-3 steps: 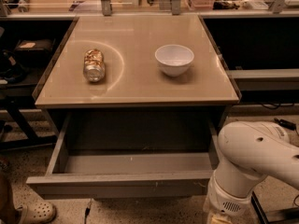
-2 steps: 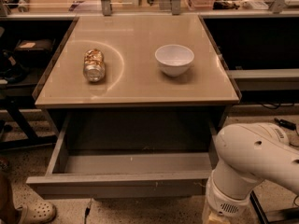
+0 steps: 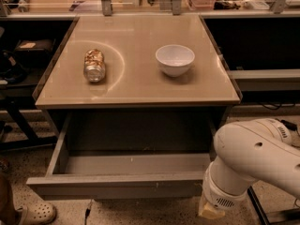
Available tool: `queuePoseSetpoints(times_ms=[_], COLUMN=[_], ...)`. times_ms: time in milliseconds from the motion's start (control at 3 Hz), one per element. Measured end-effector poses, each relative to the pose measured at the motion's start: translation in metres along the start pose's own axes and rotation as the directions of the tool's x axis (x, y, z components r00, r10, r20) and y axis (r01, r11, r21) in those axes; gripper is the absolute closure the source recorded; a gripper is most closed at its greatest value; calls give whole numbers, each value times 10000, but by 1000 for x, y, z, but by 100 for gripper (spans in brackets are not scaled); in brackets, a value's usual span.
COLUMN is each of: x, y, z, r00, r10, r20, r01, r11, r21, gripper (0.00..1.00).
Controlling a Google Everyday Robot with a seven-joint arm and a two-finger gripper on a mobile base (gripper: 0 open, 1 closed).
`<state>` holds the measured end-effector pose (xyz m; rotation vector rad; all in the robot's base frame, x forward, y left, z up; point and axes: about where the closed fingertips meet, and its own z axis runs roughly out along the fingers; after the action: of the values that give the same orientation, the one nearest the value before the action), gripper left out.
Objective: Close top drawer
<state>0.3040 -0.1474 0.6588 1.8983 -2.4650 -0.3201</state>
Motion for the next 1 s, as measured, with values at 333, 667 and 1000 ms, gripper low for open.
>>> queuePoseSetpoints(times_ms=[333,667,1000], x=[-10,-19,-22], y=[-16,-32,-36], z=[-6,-10,-10], r00=[9999,9999,9999], r10=[-56,-121,-139], r20=[87,25,-1], r01=[51,118,138], r11=[9978,9936,9923], r21=[657,1121,1232], gripper=[100,100,90])
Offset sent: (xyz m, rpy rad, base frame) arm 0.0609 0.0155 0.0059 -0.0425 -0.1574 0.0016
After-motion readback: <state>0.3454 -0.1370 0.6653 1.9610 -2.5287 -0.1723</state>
